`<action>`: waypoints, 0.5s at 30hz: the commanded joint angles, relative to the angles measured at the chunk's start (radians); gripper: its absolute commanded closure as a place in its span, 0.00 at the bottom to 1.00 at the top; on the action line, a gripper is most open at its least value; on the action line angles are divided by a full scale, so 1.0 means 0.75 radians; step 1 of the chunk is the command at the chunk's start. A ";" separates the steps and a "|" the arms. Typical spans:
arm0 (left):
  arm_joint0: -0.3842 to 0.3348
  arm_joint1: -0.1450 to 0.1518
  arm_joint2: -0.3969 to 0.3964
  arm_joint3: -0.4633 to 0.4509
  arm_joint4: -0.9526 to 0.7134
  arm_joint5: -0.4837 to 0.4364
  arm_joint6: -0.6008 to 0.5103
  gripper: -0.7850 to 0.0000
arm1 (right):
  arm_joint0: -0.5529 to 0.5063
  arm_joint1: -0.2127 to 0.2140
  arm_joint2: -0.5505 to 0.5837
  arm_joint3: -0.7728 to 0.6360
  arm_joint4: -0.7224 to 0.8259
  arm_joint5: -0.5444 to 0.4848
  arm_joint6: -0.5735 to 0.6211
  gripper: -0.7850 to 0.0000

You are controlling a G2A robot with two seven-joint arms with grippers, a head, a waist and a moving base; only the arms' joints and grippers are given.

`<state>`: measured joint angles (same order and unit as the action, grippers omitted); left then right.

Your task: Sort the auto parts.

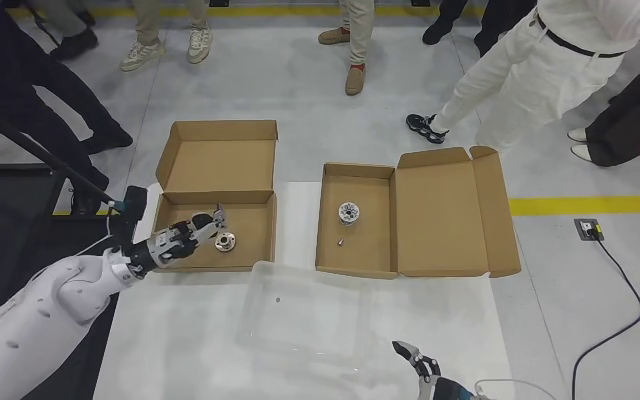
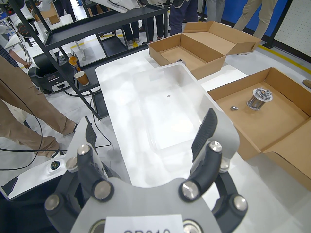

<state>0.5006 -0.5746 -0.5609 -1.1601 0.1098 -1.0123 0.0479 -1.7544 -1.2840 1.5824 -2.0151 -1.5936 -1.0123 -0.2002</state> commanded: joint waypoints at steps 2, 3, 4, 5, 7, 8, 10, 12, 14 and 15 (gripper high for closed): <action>-0.009 0.004 -0.001 0.019 -0.040 0.000 -0.072 1.00 | 0.000 0.000 0.000 0.000 0.000 0.000 0.000 0.00; -0.009 0.004 -0.001 0.019 -0.040 0.000 -0.072 1.00 | 0.000 0.000 0.000 0.000 0.000 0.000 0.000 0.00; -0.009 0.004 -0.001 0.019 -0.040 0.000 -0.072 1.00 | 0.000 0.000 0.000 0.000 0.000 0.000 0.000 0.00; -0.009 0.004 -0.001 0.019 -0.040 0.000 -0.072 1.00 | 0.000 0.000 0.000 0.000 0.000 0.000 0.000 0.00; -0.009 0.004 -0.001 0.019 -0.040 0.000 -0.072 1.00 | 0.000 0.000 0.000 0.000 0.000 0.000 0.000 0.00; -0.009 0.004 -0.001 0.019 -0.040 0.000 -0.072 1.00 | 0.000 0.000 0.000 0.000 0.000 0.000 0.000 0.00; -0.006 0.003 -0.002 0.019 -0.043 0.007 -0.071 1.00 | 0.000 0.000 0.000 0.000 0.000 0.000 0.000 0.00; 0.017 -0.001 -0.008 0.018 -0.100 0.035 -0.085 1.00 | 0.000 0.000 0.000 0.000 0.000 0.000 0.000 0.00; 0.031 -0.006 -0.007 0.029 -0.187 0.032 -0.127 1.00 | 0.000 0.000 0.000 0.000 0.000 0.000 0.000 0.00; 0.035 -0.011 -0.002 0.051 -0.265 0.032 -0.184 1.00 | 0.000 0.000 0.000 0.000 0.000 0.000 0.000 0.00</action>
<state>0.5238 -0.5793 -0.5661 -1.1375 -0.0243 -0.9870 -0.0481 -1.7544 -1.2840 1.5824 -2.0151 -1.5936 -1.0123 -0.2002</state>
